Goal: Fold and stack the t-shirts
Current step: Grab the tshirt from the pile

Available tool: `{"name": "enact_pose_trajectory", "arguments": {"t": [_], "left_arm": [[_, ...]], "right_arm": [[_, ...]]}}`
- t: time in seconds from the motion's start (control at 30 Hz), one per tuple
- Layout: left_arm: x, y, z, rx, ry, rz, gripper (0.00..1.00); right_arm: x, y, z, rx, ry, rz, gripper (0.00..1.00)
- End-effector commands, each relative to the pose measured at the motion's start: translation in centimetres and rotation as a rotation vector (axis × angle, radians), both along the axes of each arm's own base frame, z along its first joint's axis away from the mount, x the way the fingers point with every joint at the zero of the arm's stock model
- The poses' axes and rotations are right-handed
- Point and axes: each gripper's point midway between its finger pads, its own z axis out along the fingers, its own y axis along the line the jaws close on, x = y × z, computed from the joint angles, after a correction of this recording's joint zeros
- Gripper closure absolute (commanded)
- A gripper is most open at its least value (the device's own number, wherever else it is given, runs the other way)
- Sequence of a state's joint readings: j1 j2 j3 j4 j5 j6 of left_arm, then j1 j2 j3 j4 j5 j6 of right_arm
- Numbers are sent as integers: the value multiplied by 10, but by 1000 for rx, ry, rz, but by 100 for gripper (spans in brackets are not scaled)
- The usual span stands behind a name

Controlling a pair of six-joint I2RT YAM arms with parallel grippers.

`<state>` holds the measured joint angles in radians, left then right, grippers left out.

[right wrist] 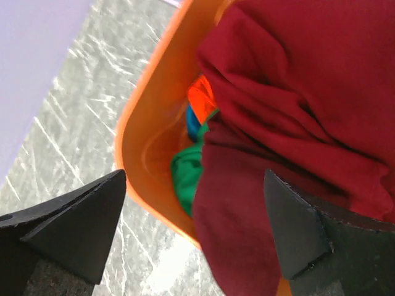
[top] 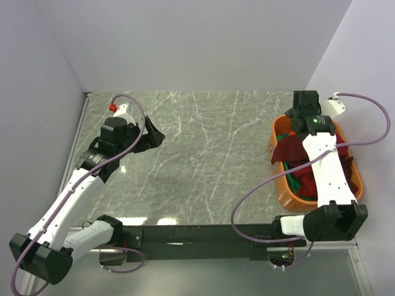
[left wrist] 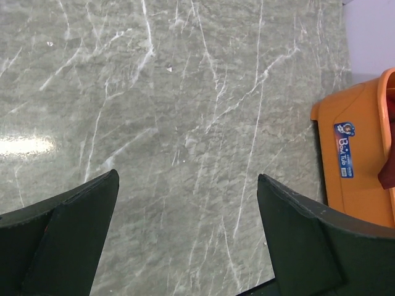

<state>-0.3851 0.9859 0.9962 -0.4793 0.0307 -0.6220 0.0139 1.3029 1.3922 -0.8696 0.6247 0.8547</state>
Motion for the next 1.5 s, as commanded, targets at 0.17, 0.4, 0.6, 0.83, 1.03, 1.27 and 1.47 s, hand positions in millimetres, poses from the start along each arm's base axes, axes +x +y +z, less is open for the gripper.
{"name": "enact_pose_trajectory", "arguments": {"t": [0.17,0.4,0.6,0.83,1.03,1.27,1.47], "left_arm": [[6,-5,0,-26,-17,-7,1],[5,-7,-6,-28,-1,-18,1],[5,-7,-9,-23,4,-16,1],[5,-9,-6,-33,3,-25,1],[7,-11,-2,-42,-1,-31,1],[10,-14,-3,-44,6,-34,1],[15,-15,1,-45,7,-29,1]], "right_arm": [[-10,-10,-61,159,8,-26,3],[6,-5,-99,225,90,-14,9],[8,-1,-77,226,36,18,80],[1,1,33,165,-181,89,100],[-24,6,163,72,-484,167,100],[-53,18,268,-24,-732,266,100],[-96,27,349,-133,-1017,313,100]]}}
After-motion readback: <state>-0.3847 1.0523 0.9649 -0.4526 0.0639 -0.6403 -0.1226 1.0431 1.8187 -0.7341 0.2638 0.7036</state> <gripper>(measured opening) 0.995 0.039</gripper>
